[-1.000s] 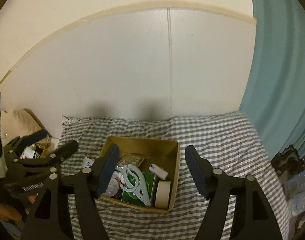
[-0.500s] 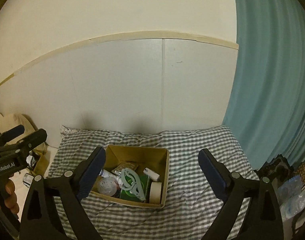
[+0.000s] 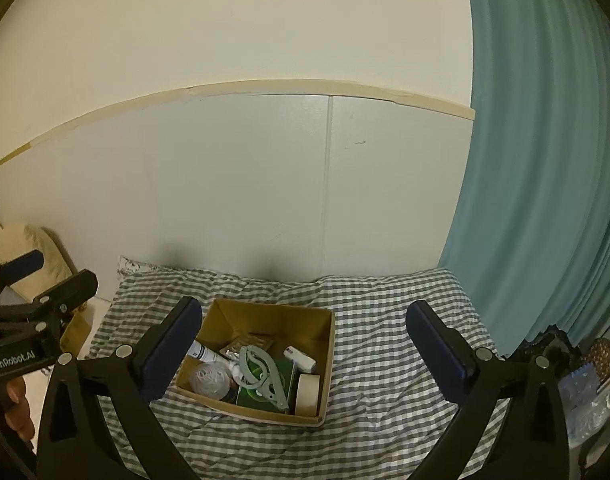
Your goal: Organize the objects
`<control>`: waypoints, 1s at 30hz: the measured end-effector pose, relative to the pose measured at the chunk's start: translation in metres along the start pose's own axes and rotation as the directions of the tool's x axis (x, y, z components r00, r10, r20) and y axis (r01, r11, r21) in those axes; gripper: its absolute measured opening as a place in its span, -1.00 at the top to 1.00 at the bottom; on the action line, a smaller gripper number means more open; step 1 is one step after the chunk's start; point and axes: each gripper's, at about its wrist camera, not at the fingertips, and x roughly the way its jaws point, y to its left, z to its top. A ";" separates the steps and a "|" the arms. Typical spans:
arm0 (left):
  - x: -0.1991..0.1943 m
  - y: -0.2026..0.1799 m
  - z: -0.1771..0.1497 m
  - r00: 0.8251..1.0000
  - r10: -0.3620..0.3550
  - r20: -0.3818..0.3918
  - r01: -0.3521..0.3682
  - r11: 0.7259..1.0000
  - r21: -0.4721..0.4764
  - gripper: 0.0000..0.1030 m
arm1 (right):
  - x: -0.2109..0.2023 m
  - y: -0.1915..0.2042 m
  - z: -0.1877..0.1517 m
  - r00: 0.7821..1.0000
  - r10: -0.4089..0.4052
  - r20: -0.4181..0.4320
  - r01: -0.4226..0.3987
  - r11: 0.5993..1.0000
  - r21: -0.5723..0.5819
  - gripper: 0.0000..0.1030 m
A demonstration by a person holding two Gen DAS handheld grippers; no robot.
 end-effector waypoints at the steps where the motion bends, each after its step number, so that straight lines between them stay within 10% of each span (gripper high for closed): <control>1: 0.001 0.000 0.000 1.000 -0.001 -0.002 0.001 1.000 0.000 -1.00 | 0.001 0.001 0.000 1.000 0.002 -0.001 -0.002 1.000 -0.002 -0.99; 30: 0.003 0.000 0.000 1.000 0.008 -0.011 -0.008 1.000 -0.005 -1.00 | 0.007 0.005 0.001 1.000 0.005 -0.013 -0.005 1.000 -0.020 -0.99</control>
